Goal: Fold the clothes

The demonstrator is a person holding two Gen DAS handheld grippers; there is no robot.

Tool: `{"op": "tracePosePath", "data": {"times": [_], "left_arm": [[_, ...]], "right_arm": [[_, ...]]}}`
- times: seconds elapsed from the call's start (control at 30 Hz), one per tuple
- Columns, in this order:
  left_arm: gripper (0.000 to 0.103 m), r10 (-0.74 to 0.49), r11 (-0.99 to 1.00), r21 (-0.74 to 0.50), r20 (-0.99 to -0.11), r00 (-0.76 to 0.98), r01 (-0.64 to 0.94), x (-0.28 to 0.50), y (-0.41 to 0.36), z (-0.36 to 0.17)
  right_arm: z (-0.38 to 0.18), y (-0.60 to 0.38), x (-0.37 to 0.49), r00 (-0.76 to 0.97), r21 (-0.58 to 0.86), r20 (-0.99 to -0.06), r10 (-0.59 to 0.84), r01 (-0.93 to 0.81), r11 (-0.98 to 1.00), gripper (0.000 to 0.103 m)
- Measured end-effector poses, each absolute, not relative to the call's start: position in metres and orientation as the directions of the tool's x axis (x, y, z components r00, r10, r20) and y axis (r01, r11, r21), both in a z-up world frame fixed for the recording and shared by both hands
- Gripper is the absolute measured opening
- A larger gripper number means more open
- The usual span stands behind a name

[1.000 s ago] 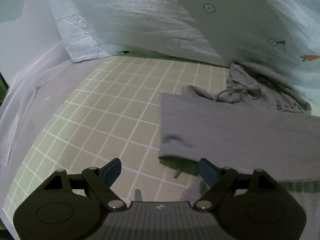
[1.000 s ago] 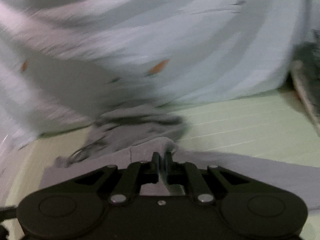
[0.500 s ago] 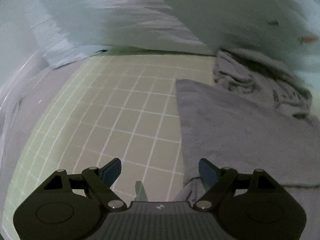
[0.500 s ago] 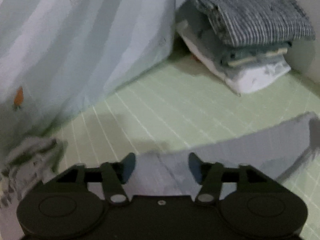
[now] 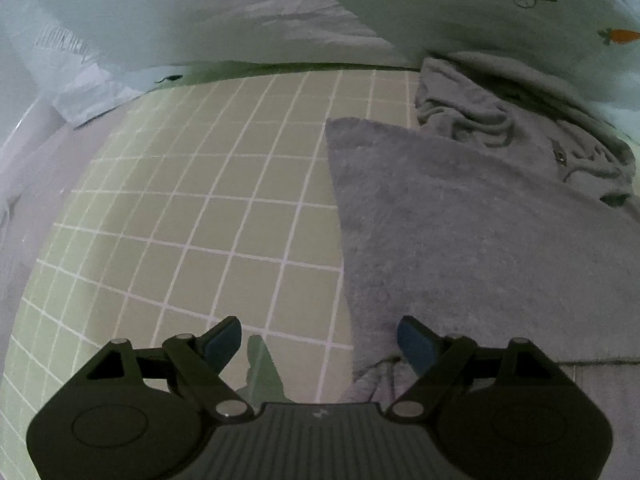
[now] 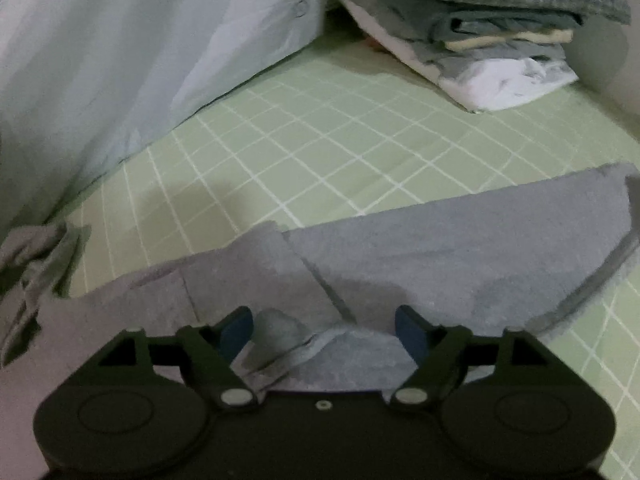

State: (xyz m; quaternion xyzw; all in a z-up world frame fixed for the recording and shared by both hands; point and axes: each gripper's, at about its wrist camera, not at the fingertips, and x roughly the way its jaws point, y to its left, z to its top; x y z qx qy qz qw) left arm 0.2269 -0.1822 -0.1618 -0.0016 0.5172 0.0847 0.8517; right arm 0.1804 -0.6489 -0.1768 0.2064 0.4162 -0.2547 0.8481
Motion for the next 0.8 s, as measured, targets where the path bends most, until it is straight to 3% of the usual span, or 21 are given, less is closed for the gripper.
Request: {"op": "tracePosePath", "data": {"times": [0.03,0.07,0.1,0.2,0.43,0.73,0.8], "left_arm": [[0.088,0.142,0.985,0.081,-0.882,0.449,-0.153,0.227,-0.182,-0.163],[0.089,0.142,0.983,0.074,-0.883,0.448,-0.165,0.226,-0.181,-0.165],[0.092,0.140,0.982,0.064,-0.884,0.445,-0.180,0.226,-0.179,-0.166],[0.097,0.132,0.974,0.034,-0.890,0.437,-0.225,0.226,-0.173,-0.170],[0.103,0.101,0.961,-0.026,-0.893,0.439,-0.274,0.222,-0.162,-0.176],[0.103,0.102,0.965,-0.028,-0.878,0.468,-0.262,0.219,-0.163,-0.178],[0.103,0.097,0.966,-0.030,-0.879,0.467,-0.257,0.219,-0.162,-0.178]], "right_arm": [[-0.177,-0.647,0.182,0.523,0.126,-0.812,-0.260,0.592,0.796,0.078],[-0.176,-0.645,0.184,0.522,0.113,-0.812,-0.261,0.580,0.807,0.071],[-0.174,-0.642,0.185,0.520,0.096,-0.812,-0.265,0.567,0.818,0.053],[-0.167,-0.634,0.190,0.518,0.045,-0.809,-0.278,0.526,0.849,0.015],[-0.141,-0.607,0.194,0.572,0.011,-0.779,-0.256,0.421,0.907,0.013],[-0.133,-0.537,0.191,0.609,0.078,-0.790,-0.069,0.211,0.974,0.013],[-0.131,-0.522,0.190,0.612,0.093,-0.790,-0.027,0.163,0.982,0.021]]}}
